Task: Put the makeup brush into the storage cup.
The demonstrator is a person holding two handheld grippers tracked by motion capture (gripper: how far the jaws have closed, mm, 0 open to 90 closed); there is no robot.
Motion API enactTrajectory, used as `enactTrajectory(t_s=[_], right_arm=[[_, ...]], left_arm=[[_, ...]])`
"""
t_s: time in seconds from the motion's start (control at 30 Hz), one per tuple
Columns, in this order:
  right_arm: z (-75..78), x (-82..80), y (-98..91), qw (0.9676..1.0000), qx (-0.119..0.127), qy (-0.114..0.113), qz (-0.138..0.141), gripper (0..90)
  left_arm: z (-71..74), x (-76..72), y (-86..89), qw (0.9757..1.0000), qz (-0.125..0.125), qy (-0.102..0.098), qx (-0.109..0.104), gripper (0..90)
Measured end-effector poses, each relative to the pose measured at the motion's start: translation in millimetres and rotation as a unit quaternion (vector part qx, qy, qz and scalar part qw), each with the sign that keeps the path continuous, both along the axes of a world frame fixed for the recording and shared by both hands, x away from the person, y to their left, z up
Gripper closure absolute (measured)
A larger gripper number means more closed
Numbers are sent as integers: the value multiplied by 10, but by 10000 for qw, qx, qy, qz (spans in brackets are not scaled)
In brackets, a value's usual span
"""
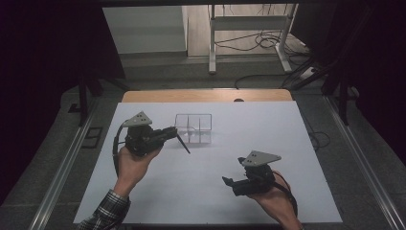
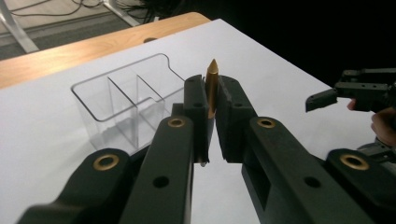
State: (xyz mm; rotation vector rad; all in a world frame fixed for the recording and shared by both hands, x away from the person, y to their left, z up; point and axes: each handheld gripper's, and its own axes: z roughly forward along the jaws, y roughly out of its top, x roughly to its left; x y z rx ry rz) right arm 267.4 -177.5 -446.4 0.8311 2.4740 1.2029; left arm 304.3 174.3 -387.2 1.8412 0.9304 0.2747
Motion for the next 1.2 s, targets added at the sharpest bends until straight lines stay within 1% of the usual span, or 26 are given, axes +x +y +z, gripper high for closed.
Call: enactTrajectory(t_s=[0.13, 0.3, 0.43, 0.63, 0.73, 0.87, 1.1, 1.2], right_arm=[[-7, -1, -55, 10000, -6, -22, -91, 139], [-23, -9, -142, 9999, -25, 24, -169, 117], [-41, -17, -190, 9997, -45, 46, -219, 112], [-62, -25, -315, 9994, -88, 58, -343, 110], [-69, -24, -372, 9992, -100, 38, -391, 102], [-95, -23, -429, 9988, -140, 13, -468, 84], [-118, -28, -487, 9986, -176, 35, -493, 64], [-118, -37, -513, 9986, -139, 43, -516, 54]], left_arm=[[46, 46, 16, 10000, 45, -45, 52, 840], [89, 103, 20, 9999, 90, -84, 116, 841], [108, 143, 26, 9998, 124, -102, 152, 841], [161, 229, 39, 9994, 218, -161, 198, 841], [173, 257, 42, 9993, 262, -174, 216, 841], [188, 331, 48, 9989, 335, -186, 256, 841], [225, 399, 54, 9985, 435, -228, 255, 841], [255, 438, 57, 9980, 495, -270, 277, 841]])
